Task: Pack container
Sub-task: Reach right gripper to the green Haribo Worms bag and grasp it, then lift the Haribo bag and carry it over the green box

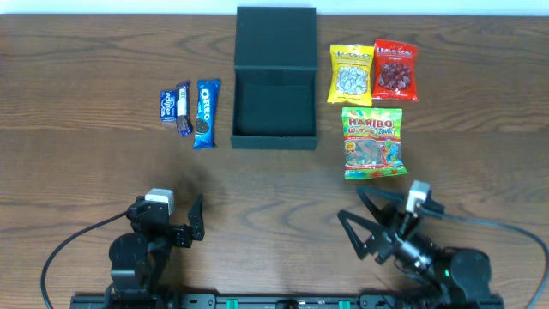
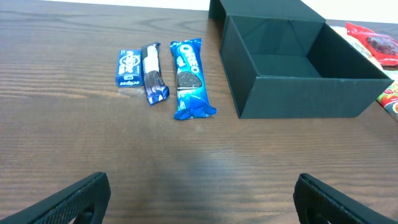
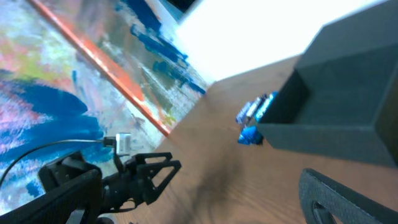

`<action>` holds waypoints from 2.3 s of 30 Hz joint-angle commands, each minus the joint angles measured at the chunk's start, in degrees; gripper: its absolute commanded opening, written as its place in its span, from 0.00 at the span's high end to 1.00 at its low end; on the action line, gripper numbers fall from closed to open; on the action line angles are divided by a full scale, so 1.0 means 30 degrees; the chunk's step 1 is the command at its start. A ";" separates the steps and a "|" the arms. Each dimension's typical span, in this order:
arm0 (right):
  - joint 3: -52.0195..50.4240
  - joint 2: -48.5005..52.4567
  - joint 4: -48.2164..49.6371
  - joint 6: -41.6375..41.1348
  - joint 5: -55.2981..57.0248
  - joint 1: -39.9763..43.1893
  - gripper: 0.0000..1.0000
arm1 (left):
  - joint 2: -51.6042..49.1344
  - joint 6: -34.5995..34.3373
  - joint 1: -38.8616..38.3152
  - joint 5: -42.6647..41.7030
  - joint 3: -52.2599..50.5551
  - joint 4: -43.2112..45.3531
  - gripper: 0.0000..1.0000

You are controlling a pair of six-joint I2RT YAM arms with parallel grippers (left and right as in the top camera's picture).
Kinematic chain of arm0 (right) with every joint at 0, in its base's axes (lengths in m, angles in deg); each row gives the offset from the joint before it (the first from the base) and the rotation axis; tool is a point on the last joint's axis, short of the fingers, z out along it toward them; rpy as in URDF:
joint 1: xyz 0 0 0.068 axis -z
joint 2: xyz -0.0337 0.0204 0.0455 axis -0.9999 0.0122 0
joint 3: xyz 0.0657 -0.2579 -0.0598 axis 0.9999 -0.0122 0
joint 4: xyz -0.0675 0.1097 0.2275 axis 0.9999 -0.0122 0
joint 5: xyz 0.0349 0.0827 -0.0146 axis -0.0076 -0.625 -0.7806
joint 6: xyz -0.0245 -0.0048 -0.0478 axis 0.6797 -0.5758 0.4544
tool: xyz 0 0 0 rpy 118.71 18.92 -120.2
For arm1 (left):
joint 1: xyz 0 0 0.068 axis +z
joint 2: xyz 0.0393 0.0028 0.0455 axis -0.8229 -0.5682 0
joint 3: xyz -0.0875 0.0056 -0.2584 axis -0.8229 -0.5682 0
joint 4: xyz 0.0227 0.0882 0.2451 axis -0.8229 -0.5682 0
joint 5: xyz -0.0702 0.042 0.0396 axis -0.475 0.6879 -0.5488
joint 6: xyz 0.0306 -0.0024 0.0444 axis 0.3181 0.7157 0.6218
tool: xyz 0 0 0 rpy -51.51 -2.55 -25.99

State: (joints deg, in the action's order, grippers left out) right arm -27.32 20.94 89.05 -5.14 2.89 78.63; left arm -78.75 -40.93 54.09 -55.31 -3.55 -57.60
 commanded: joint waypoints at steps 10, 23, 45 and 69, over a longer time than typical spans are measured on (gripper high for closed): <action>0.5676 1.1715 -0.1122 0.4743 0.0794 0.0211 0.01 | 0.0138 0.0342 -0.0007 -0.0211 -0.0386 -0.0066 0.05; 1.3748 2.1850 -0.7628 0.9930 0.9078 0.0211 0.01 | 0.0138 0.0342 -0.0007 -0.0211 -0.0386 -0.0058 0.05; 1.4717 3.1671 -0.5872 1.1453 1.5001 0.0211 0.46 | 0.0138 0.0342 -0.0007 -0.0211 -0.0386 -0.0058 0.05; 1.4732 2.3882 -0.7621 1.0666 1.3821 -0.0495 0.99 | 0.0138 0.0342 -0.0007 -0.0211 -0.0386 -0.0066 0.05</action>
State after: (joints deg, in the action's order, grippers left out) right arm 16.31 98.75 64.70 26.21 44.64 78.65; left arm -78.73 -40.93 54.09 -55.33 -3.55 -57.60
